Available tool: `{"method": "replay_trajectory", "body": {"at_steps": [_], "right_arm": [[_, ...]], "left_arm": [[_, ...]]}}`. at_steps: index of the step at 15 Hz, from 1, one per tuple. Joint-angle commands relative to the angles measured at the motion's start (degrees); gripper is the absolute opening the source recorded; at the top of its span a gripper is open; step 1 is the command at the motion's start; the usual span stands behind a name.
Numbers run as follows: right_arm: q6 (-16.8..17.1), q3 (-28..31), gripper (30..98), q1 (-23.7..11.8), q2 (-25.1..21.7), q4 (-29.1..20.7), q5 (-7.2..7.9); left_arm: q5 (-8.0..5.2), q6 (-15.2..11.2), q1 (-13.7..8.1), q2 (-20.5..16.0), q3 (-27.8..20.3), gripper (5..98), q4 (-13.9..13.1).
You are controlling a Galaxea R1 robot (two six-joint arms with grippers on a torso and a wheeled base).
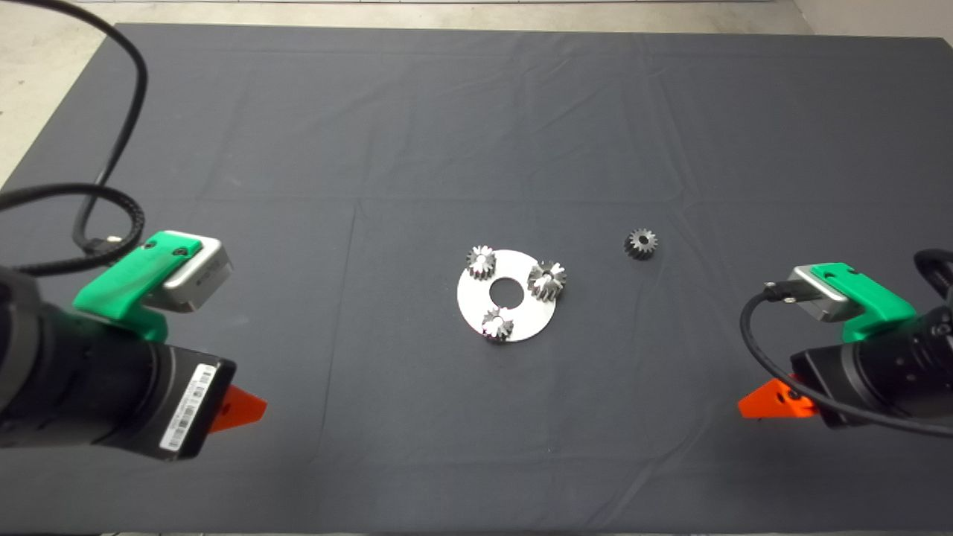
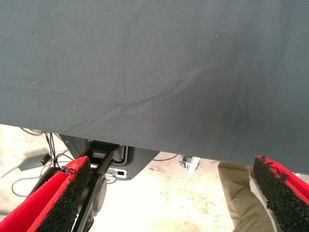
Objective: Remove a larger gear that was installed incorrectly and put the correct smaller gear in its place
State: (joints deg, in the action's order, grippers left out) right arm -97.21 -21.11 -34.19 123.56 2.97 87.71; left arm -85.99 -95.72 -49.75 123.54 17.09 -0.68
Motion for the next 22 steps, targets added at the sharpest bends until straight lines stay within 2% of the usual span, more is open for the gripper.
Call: {"method": "replay_trajectory", "body": {"at_steps": [1, 2, 3, 4, 10, 12, 14, 15, 17, 22], "right_arm": [[9.62, -13.54, 88.8, -5.51, 6.81, 1.86, 3.43], [12.08, -16.75, 88.8, -6.46, 8.07, 1.86, 3.34], [15.8, -22.16, 88.8, -6.85, 11.03, 2.02, 3.34], [18.18, -26.4, 88.8, -6.85, 13.89, 2.04, 3.34], [26.68, -43.62, 88.8, -6.59, 28.06, 2.7, 3.17], [27.6, -46.96, 88.8, -4.79, 31.32, 4.32, 3.17], [27.69, -47.86, 88.8, -3.08, 32.23, 4.5, 3.17], [27.69, -48.72, 88.8, -1.02, 33.01, 5.26, 3.17], [27.69, -49.36, 88.8, 2.07, 33.28, 7.13, 3.17], [27.69, -49.13, 88.8, 5.33, 33.2, 8.65, 3.17]], "left_arm": [[-0.76, -0.52, -1.05, -0.79, -0.85, 64.2, -0.72], [-0.93, -0.52, -1.05, -0.88, -0.85, 64.2, -0.64], [-1.62, -0.52, -1.05, -0.88, -0.93, 64.2, -0.64], [-1.72, -0.52, -1.05, -0.88, -0.93, 64.2, -0.64], [-1.9, -0.61, -1.05, -0.88, -0.9, 64.2, -0.64], [-1.9, -0.61, -1.05, -0.88, -0.85, 64.2, -0.46], [-1.81, -0.7, -1.05, -0.88, -0.93, 64.2, -0.54], [-1.81, -0.86, -1.05, -0.97, -0.93, 64.2, -0.63], [-1.81, -1.96, -1.05, -0.97, -0.93, 64.2, -0.64], [-1.78, -2.19, -1.05, -0.97, -1.02, 64.2, -0.64]]}}
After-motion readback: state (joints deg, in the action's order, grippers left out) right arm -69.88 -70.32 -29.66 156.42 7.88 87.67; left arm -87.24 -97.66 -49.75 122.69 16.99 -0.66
